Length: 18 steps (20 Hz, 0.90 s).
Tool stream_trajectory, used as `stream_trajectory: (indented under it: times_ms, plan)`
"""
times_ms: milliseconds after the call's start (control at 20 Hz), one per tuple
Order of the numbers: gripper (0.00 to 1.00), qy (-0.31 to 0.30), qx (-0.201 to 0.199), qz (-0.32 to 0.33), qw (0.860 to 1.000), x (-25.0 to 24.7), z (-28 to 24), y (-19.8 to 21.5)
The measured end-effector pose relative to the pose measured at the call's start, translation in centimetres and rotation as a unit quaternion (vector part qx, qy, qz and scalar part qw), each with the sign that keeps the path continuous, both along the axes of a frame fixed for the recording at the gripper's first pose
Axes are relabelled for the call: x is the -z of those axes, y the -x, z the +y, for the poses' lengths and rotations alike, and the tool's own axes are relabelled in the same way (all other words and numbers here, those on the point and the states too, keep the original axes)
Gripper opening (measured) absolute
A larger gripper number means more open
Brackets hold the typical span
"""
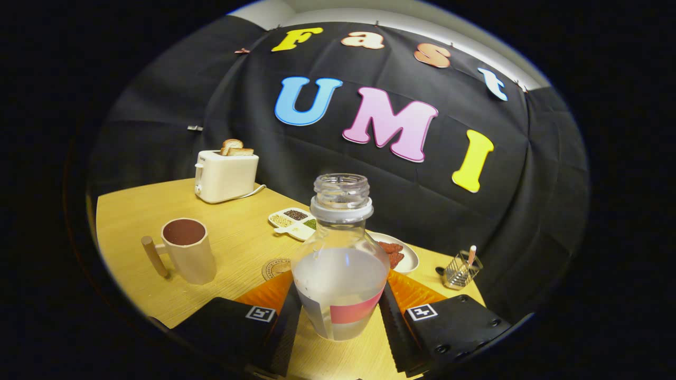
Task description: Take the bottle from table, then pour the juice into the cup, finally place the bottle on the coaster
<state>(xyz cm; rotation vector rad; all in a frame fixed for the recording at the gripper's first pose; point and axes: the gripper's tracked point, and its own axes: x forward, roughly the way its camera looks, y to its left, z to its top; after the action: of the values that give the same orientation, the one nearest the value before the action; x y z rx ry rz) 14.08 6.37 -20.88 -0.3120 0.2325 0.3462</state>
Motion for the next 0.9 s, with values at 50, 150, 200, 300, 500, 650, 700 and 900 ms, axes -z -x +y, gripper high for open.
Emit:
stream_trajectory:
  times_ms: [50, 150, 200, 300, 500, 650, 700, 900]
  plan:
    - [0.75, 0.019, -0.006, -0.003, 1.000, -0.2, 0.6, -0.1]
    - [0.75, 0.060, -0.020, -0.020, 0.998, -1.1, 2.0, -0.2]
    - [0.75, 0.080, -0.029, -0.029, 0.996, -1.5, 2.8, -0.4]
    - [0.75, 0.127, -0.049, -0.037, 0.990, -1.1, 4.1, -0.4]
    - [0.75, 0.214, -0.087, -0.058, 0.971, -0.9, 6.1, 0.0]
    - [0.75, 0.262, -0.128, -0.068, 0.954, 0.2, 8.2, 0.3]
    - [0.75, 0.278, -0.137, -0.069, 0.948, 0.6, 8.7, 0.2]
    - [0.75, 0.322, -0.149, -0.072, 0.932, 1.4, 9.9, 0.2]
